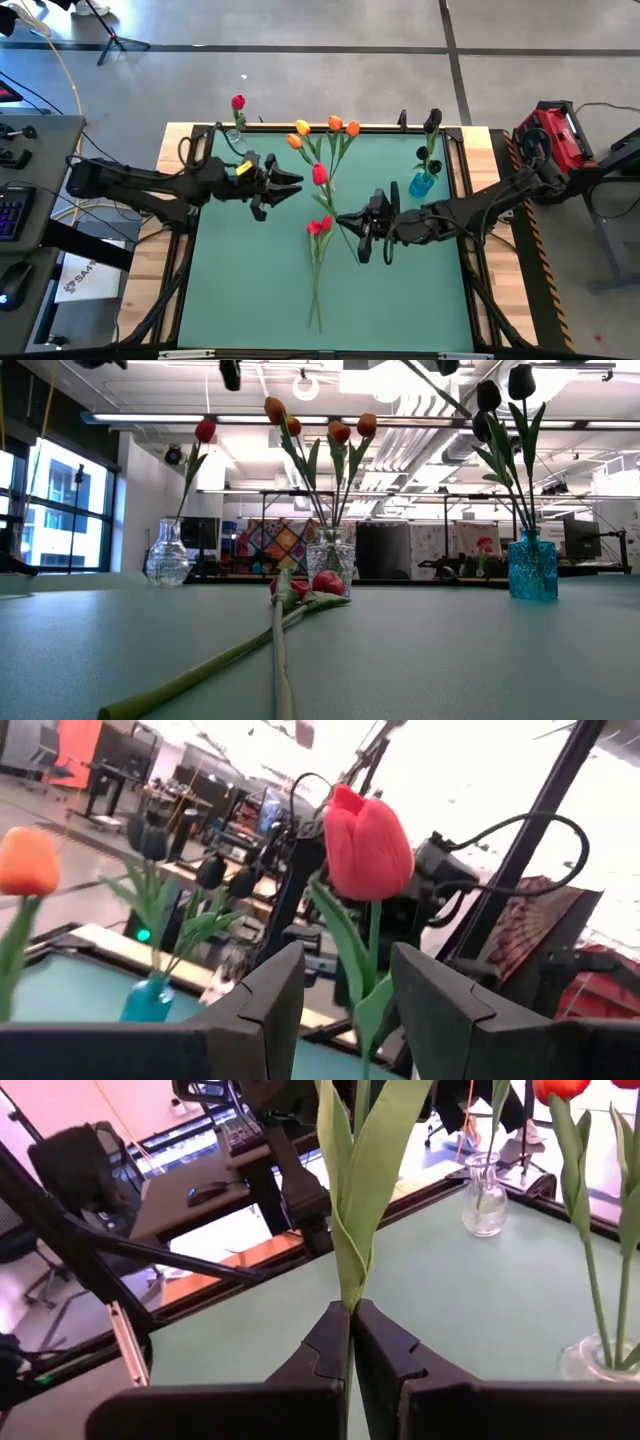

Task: Sort flowers into vase by color
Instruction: Put the pink tulip into the top left transparent vase

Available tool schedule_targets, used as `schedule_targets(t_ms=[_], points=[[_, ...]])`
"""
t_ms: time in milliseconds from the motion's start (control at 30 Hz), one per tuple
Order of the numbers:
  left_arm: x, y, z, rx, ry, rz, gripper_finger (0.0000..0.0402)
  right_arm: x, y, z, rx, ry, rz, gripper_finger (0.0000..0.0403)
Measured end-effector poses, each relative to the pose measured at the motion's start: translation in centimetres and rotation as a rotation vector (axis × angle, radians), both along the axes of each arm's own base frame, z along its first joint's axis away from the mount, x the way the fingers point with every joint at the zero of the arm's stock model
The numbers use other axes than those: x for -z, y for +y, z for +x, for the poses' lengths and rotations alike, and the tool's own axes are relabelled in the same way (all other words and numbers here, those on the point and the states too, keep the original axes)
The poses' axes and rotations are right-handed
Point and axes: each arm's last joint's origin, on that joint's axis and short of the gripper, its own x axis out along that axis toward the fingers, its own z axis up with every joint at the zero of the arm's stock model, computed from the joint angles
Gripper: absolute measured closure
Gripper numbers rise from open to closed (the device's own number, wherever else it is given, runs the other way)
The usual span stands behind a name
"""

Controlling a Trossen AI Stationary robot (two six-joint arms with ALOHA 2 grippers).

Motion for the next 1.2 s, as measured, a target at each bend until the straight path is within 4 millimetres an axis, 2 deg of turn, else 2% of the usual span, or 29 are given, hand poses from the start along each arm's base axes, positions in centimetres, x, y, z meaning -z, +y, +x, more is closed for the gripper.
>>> schedule_targets(t_ms=[200, 533, 800, 1200], points=[[0.9, -0.3, 2.3, 0.030, 0.017, 0.002, 0.0264, 0.1, -1.0, 0.4, 0.001, 0.029, -0.082, 0.0403], [0.0, -1.2, 4.9, 0.079, 0.008, 0.069, 0.0264, 0.8, -2.3, 0.7, -0.034, 0.110, -0.130, 0.0403], [0.4, -0.7, 5.1, -0.047, 0.046, 0.028, 0.0267, 0.6, -1.8, 0.5, -0.034, 0.097, -0.143, 0.0403], [-0.3, -1.1, 4.5, -0.026, 0.019, 0.031, 0.0286, 0.3, -1.1, 0.1, 0.069, 0.088, -0.249, 0.0402]])
